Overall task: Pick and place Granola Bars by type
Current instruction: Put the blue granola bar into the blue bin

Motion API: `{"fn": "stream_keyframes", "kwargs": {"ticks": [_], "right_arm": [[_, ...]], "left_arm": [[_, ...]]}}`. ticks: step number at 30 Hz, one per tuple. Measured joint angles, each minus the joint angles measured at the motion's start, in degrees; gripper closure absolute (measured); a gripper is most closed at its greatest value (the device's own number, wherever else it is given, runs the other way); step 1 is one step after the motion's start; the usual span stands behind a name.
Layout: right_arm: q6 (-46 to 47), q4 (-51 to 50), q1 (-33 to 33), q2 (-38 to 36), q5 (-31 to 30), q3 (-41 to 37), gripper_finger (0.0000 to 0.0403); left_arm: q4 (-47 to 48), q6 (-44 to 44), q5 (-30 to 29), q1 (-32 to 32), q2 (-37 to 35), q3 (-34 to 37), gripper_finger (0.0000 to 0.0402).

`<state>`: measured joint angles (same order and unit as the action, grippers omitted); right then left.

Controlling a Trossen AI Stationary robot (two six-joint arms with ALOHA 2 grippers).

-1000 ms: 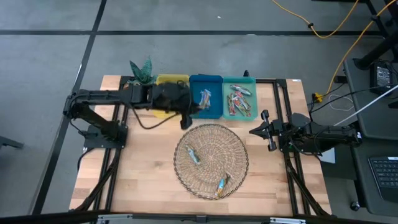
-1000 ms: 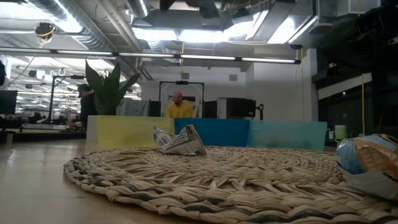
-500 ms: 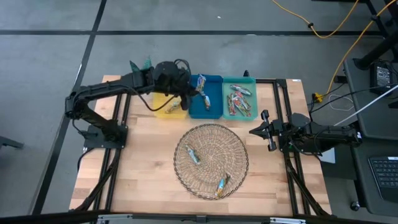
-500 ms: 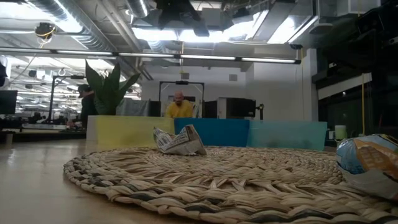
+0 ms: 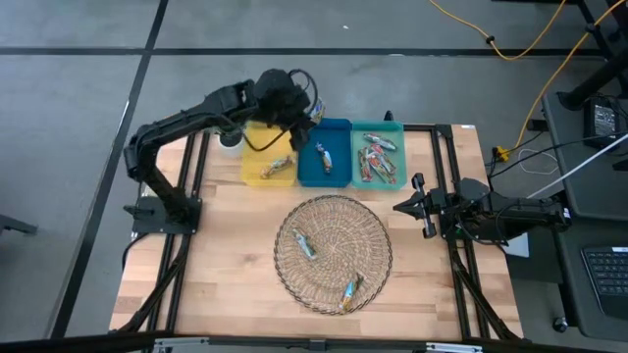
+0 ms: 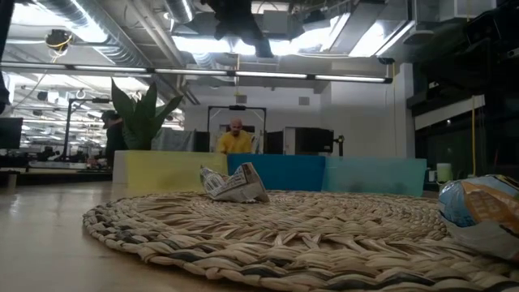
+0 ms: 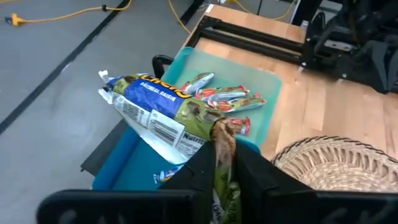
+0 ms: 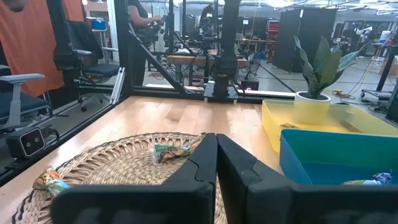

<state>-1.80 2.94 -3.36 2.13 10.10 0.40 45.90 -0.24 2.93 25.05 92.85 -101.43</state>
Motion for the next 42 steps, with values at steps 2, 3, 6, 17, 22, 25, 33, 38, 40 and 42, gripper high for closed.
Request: {"fn": "stream_keyframes", "kwargs": {"ticks": [2,3,6,17,22,25,33,38,40,42], "right_arm": [[0.0,0.0,0.0,0.0,0.0,0.0,0.0389],[0.0,0.0,0.0,0.0,0.0,0.0,0.0389],[0.0,0.0,0.0,0.0,0.0,0.0,0.0389],[0.0,0.0,0.0,0.0,0.0,0.0,0.0389],[0.0,0.0,0.0,0.0,0.0,0.0,0.0389],[-0.1,0.0,0.0,0.0,0.0,0.0,0.0389],[0.0,0.0,0.0,0.0,0.0,0.0,0.0389],[0.0,0.0,0.0,0.0,0.0,0.0,0.0389],[-0.1,0.0,0.0,0.0,0.0,0.0,0.0389],[0.0,0.0,0.0,0.0,0.0,0.0,0.0389]], "left_arm": [[2.1,1.1,2.2,1.6,1.3,-2.2,0.0368],[2.8,1.4,3.3,2.4,1.8,-3.1,0.0368],[3.1,1.9,5.6,4.3,2.7,-3.9,0.0368],[3.7,8.5,5.7,7.1,8.0,-3.9,0.0368],[3.6,10.2,5.6,7.0,11.3,-3.9,0.0368],[3.7,10.5,5.6,7.1,13.5,-3.9,0.0368],[3.6,11.1,5.4,7.4,17.1,-3.9,0.0368],[3.2,11.6,5.0,7.7,19.4,-3.9,0.0368],[3.3,11.7,5.0,7.7,20.6,-3.9,0.0368],[3.2,11.7,4.8,7.7,21.7,-3.9,0.0368]]}}
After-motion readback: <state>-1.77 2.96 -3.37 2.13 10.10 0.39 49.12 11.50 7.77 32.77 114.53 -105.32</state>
